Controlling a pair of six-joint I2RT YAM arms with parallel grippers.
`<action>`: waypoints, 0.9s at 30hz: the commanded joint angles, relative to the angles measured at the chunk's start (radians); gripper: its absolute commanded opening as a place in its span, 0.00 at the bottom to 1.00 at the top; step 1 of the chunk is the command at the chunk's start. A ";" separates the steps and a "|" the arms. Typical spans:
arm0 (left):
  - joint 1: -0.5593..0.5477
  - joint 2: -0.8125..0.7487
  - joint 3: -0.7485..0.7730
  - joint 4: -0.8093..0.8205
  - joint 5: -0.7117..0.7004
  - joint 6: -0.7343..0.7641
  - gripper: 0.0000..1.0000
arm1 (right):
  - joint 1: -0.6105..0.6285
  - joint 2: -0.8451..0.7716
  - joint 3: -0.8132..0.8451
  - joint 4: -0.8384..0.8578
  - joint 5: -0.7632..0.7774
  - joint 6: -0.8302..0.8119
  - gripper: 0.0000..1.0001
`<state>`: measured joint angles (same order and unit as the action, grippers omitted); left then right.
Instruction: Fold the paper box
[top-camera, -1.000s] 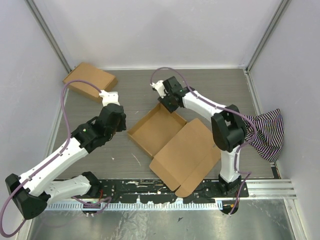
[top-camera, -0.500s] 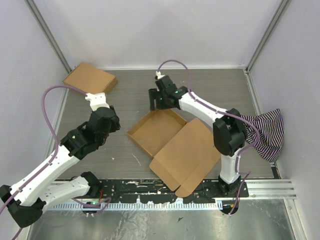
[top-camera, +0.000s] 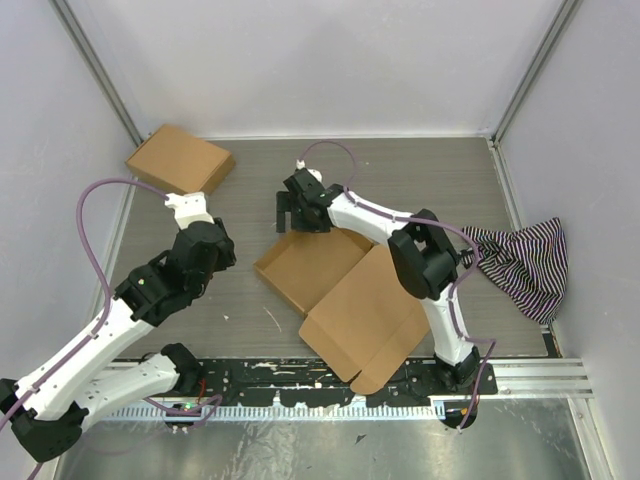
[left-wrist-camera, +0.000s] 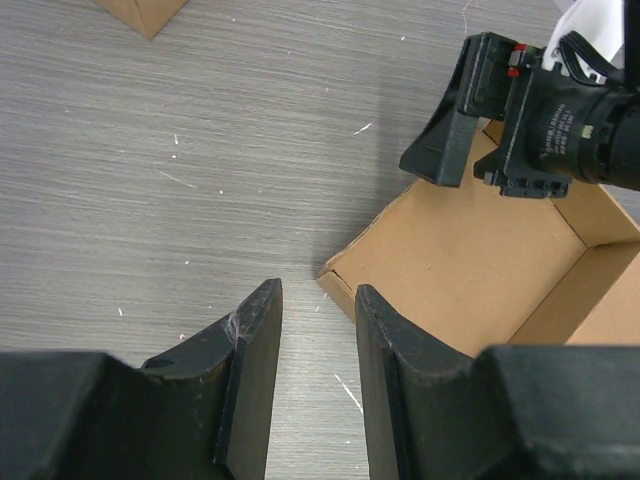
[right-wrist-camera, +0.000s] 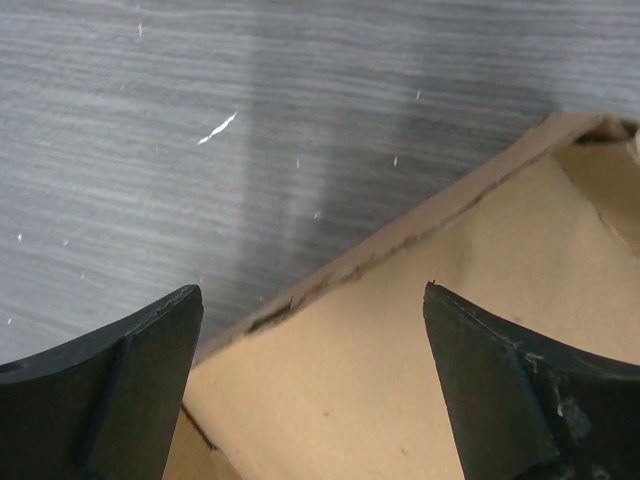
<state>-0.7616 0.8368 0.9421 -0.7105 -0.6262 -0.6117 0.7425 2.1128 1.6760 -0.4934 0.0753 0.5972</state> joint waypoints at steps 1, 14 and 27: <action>0.002 -0.013 -0.017 -0.001 -0.012 -0.007 0.42 | -0.003 0.051 0.104 0.016 0.063 0.007 0.94; 0.001 0.016 -0.025 0.017 0.004 -0.006 0.42 | -0.002 0.078 0.188 -0.069 0.107 -0.259 0.32; 0.001 0.041 -0.015 0.033 0.018 -0.004 0.42 | 0.117 -0.079 0.034 -0.047 0.068 -0.766 0.32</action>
<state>-0.7616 0.8791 0.9268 -0.7124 -0.6147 -0.6113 0.7898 2.1689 1.7607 -0.5537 0.1574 0.0437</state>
